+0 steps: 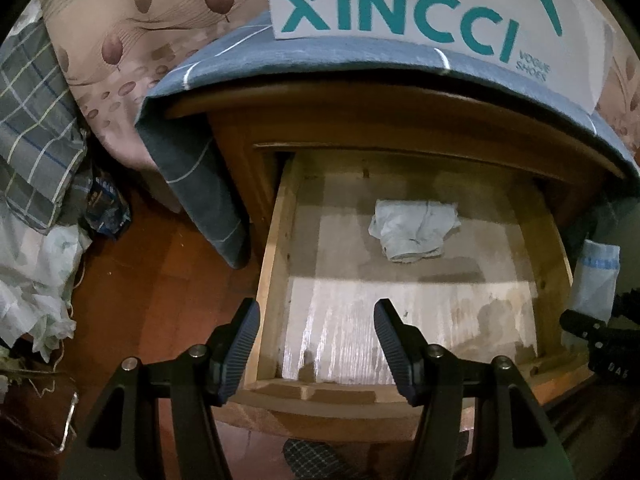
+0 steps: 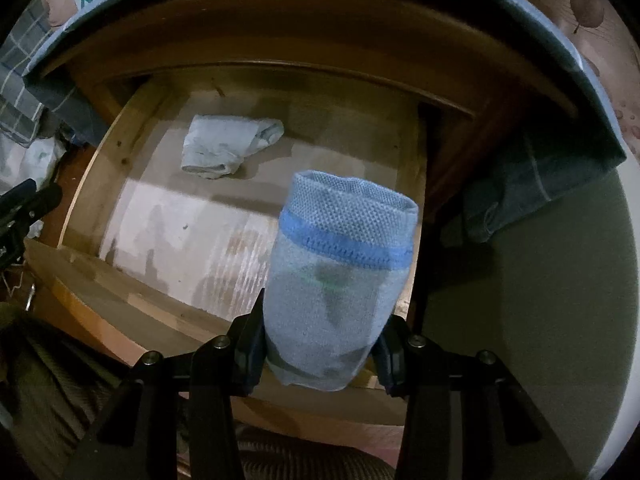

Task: Take underwear out of drawer
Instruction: 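Lift the light blue sock up out of the drawer with the right tool, then lower the left tool toward the grey cloth while the right tool holds the blue sock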

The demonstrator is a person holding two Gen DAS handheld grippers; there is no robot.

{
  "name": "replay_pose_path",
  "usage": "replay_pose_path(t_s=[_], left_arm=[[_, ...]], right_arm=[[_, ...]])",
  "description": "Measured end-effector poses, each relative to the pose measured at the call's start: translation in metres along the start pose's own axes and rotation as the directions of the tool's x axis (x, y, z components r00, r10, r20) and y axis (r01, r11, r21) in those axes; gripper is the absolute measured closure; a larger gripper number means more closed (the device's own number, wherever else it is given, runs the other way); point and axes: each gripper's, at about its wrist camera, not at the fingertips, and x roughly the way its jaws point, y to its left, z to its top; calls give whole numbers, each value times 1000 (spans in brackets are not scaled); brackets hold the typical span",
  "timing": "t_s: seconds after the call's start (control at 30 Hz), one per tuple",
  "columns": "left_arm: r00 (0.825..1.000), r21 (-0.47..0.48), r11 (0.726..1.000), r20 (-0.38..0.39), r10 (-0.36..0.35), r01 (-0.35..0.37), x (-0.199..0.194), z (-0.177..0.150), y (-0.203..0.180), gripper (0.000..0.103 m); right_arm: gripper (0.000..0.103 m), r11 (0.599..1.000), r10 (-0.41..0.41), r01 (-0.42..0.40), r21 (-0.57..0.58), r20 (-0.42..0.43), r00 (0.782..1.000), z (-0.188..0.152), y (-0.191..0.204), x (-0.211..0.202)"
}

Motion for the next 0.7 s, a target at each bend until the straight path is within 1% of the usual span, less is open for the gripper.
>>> replay_pose_path(t_s=[0.1,0.23,0.3,0.4,0.5,0.63,0.7], left_arm=[[1000,16,1000,-2,1,-1,1,0,-2,42],[1000,32,999,16,25,-25,-3,2,-5,42],[998,67,996,20,53,-55,-3,2,-10,42],[998,135,989,14,65,-67,0,4,-20,42],[996,205,975,33,79,-84,0,7,-30,42],[993,305,945,71,99,-116,3,12,-44,42],[992,333,935,74,100,-119,6,14,-48,42]], right_arm=[[62,1000,-5,5,-4,-7,1000,0,2,2],[62,1000,-8,8,-13,-12,1000,0,4,3],[62,1000,-3,2,-10,-14,1000,0,3,3],[62,1000,5,-5,-6,-18,1000,0,3,3],[62,1000,3,-3,-9,-15,1000,0,4,3],[62,1000,4,-4,-7,-11,1000,-1,4,3],[62,1000,5,-6,-6,-11,1000,-1,4,3]])
